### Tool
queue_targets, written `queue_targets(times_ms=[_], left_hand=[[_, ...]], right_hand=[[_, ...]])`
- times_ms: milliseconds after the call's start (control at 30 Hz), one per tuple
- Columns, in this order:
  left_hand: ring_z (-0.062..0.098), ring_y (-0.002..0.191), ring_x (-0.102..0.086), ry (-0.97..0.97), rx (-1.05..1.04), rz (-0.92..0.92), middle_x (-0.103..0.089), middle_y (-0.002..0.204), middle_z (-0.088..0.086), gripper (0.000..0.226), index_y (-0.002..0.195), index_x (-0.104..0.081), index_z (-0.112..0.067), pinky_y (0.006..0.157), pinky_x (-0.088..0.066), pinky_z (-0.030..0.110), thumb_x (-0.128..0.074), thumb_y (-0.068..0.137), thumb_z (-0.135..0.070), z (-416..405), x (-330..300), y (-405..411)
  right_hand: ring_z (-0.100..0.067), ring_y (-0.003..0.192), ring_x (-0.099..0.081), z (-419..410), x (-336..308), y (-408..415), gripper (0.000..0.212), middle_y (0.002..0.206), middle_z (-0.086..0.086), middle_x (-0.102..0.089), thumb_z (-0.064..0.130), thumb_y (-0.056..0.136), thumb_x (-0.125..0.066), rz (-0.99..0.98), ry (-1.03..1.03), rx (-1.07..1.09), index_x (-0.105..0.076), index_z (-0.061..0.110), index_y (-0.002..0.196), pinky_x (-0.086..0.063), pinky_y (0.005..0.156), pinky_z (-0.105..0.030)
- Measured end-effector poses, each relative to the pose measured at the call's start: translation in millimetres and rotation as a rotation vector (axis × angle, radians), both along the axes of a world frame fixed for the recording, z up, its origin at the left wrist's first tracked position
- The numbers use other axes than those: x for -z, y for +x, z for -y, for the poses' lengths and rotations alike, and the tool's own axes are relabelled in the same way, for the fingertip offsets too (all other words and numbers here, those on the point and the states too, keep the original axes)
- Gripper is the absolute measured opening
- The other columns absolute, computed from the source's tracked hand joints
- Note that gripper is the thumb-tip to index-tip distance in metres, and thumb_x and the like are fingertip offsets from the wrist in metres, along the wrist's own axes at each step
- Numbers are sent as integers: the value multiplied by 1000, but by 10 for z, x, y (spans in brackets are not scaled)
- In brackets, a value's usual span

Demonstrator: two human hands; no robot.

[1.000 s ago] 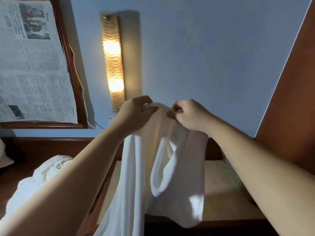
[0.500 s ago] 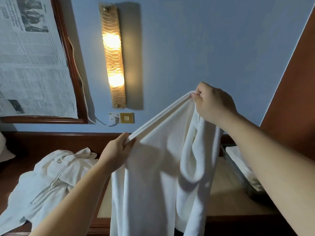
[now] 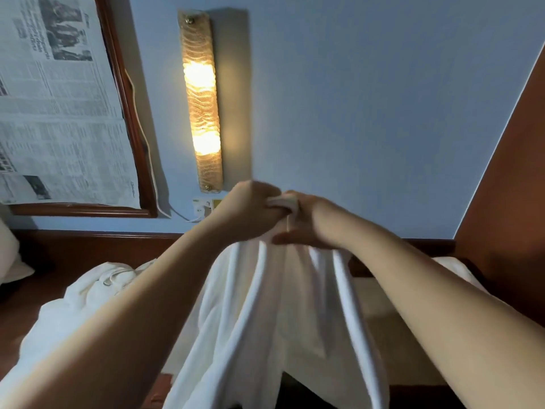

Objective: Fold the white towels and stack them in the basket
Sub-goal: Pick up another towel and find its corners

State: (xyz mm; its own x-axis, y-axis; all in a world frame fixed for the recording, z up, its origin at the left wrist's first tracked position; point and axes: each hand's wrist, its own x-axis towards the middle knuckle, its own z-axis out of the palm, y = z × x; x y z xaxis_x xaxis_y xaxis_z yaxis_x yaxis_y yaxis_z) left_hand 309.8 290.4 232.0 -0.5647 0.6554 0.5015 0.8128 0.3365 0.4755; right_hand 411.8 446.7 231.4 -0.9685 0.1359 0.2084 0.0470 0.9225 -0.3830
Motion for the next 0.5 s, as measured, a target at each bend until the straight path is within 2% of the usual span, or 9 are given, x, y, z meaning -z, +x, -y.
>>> queue_targets(times_ms=[67, 100, 167, 233, 367, 433, 500], left_hand=[[20, 60, -36, 31, 15, -66, -48, 57, 5, 33, 66, -58, -9, 50, -31, 23, -73, 82, -34, -64, -245, -10], [20, 59, -41, 36, 7, -76, -51, 58, 2, 34, 67, -60, -13, 50, -31, 21, -76, 83, -39, -38, -307, -84], [10, 53, -45, 10, -37, -59, -52, 57, -4, 37, 66, -60, -21, 50, -32, 22, -77, 88, -46, 63, -307, -257], [7, 55, -48, -12, -83, -42, -56, 61, -4, 34, 71, -61, -22, 54, -37, 30, -73, 93, -46, 169, -170, -408], [10, 66, -59, 21, -147, -3, -67, 81, 0, 6, 99, -66, -23, 55, -40, 31, -62, 102, -27, 394, 286, -623], [13, 70, -62, 27, -213, 64, -71, 94, 1, 15, 111, -64, -25, 53, -43, 30, -55, 103, -16, 515, 483, -702], [12, 72, -61, 76, -282, 134, -72, 102, 5, 20, 113, -64, -24, 53, -42, 29, -51, 104, -13, 624, 603, -761]], right_hand=[[-17, 91, -68, -39, -146, -67, 27, 98, 2, -74, 37, 89, -77, -153, -92, 50, -75, 22, 112, -53, 80, -35], [-16, 82, -66, -104, -252, -42, 17, 88, 0, -73, 33, 92, -74, -193, -115, 92, -75, 17, 98, -49, 73, -34], [-18, 73, -59, -226, -472, 83, 19, 75, 1, -66, 28, 93, -70, -218, -72, 153, -70, 11, 84, -41, 64, -33], [-18, 66, -52, -300, -631, 184, 23, 68, -3, -58, 27, 93, -70, -244, -68, 207, -67, 8, 81, -34, 59, -32], [-18, 64, -44, -428, -731, 217, 33, 66, -6, -47, 28, 91, -70, -291, -136, 279, -57, 2, 75, -29, 60, -33], [-20, 64, -40, -514, -722, 229, 37, 67, -6, -42, 28, 89, -71, -306, -172, 317, -53, -2, 77, -26, 61, -34], [-21, 63, -36, -602, -700, 250, 37, 67, -7, -37, 28, 88, -70, -296, -180, 364, -49, 1, 73, -24, 62, -35]])
